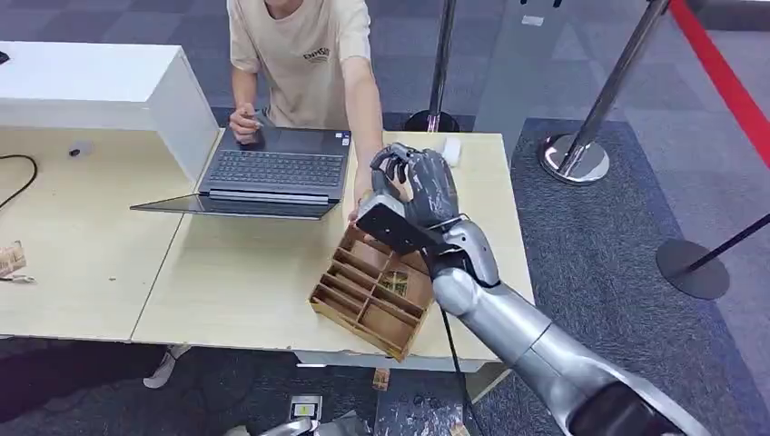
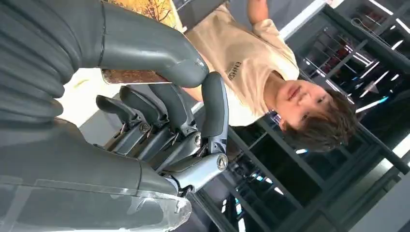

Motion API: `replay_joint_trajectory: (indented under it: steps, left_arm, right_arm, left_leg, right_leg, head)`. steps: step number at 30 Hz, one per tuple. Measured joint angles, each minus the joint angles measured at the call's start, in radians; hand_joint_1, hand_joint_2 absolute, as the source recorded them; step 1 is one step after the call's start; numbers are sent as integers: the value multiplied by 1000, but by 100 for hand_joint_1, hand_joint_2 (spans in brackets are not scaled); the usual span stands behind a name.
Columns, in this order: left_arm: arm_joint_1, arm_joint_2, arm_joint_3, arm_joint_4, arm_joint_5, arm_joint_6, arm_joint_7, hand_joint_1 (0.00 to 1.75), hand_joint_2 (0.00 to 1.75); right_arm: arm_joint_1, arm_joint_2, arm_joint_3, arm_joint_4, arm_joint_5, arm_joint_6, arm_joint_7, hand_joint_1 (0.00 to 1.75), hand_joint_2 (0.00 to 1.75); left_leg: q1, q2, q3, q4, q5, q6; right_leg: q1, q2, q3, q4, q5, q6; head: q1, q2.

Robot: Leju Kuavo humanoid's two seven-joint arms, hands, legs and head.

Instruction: Pass the card to the sensor for recognition and then transmit it.

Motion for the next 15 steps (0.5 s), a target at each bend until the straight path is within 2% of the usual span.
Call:
replay_joint_trajectory:
  steps: [15]
  left_arm:
    - [-1, 0, 0, 0, 4, 11, 1, 0, 0]
  right_arm:
    - [-32, 75, 2, 85, -46, 30, -36, 175, 175]
  left_leg:
    - [0, 0, 0, 0, 0, 0]
  right_leg:
    - [0, 0, 0, 0, 0, 0]
  head:
    - [0, 0]
